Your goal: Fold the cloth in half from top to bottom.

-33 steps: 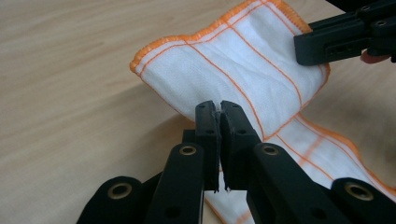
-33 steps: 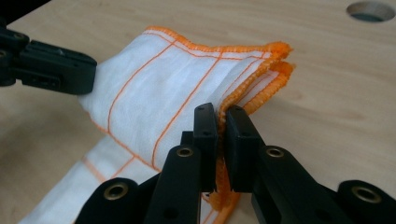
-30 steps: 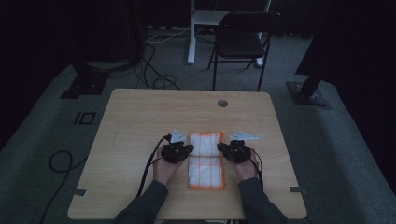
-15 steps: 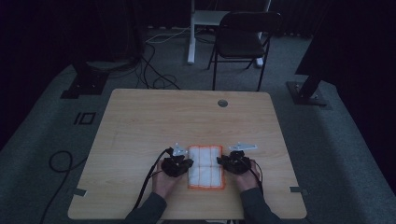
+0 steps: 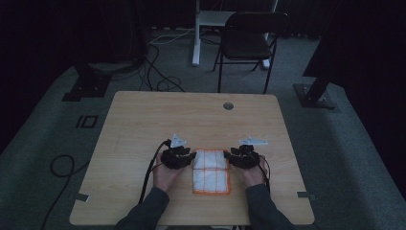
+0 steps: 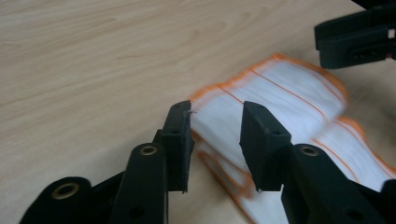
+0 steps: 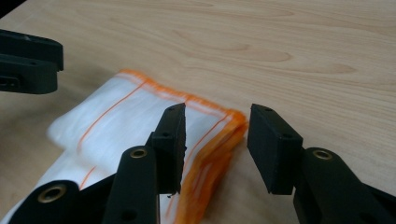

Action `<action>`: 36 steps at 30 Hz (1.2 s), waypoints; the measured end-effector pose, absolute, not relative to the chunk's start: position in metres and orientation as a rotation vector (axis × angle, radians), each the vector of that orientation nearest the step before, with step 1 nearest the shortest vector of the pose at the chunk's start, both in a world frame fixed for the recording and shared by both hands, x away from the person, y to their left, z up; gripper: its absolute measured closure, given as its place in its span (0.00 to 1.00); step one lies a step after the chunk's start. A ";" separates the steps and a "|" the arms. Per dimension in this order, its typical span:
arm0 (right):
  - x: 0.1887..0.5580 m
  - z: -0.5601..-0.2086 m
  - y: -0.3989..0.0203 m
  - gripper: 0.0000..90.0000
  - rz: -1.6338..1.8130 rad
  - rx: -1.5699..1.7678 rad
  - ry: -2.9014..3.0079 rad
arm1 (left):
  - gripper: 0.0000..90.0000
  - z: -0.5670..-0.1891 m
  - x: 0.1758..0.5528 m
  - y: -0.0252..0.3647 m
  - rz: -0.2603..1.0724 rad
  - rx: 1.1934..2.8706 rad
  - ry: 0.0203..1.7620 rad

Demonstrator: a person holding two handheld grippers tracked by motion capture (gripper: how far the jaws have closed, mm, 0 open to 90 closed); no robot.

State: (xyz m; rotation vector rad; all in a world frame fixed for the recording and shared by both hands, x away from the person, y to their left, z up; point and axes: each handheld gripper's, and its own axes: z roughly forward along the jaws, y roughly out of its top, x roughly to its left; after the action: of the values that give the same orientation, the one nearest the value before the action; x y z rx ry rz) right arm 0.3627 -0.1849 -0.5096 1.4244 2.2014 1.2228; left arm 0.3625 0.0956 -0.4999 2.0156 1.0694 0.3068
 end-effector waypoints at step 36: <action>0.385 -0.523 -0.173 0.97 1.176 1.462 2.260 | 0.96 -0.519 0.390 0.077 0.198 2.047 1.133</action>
State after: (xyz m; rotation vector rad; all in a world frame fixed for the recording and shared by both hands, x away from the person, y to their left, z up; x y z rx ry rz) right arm 0.3846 -0.1731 -0.5235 1.4616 2.2600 1.1759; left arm 0.3897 0.0766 -0.5190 2.0468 1.1327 0.1975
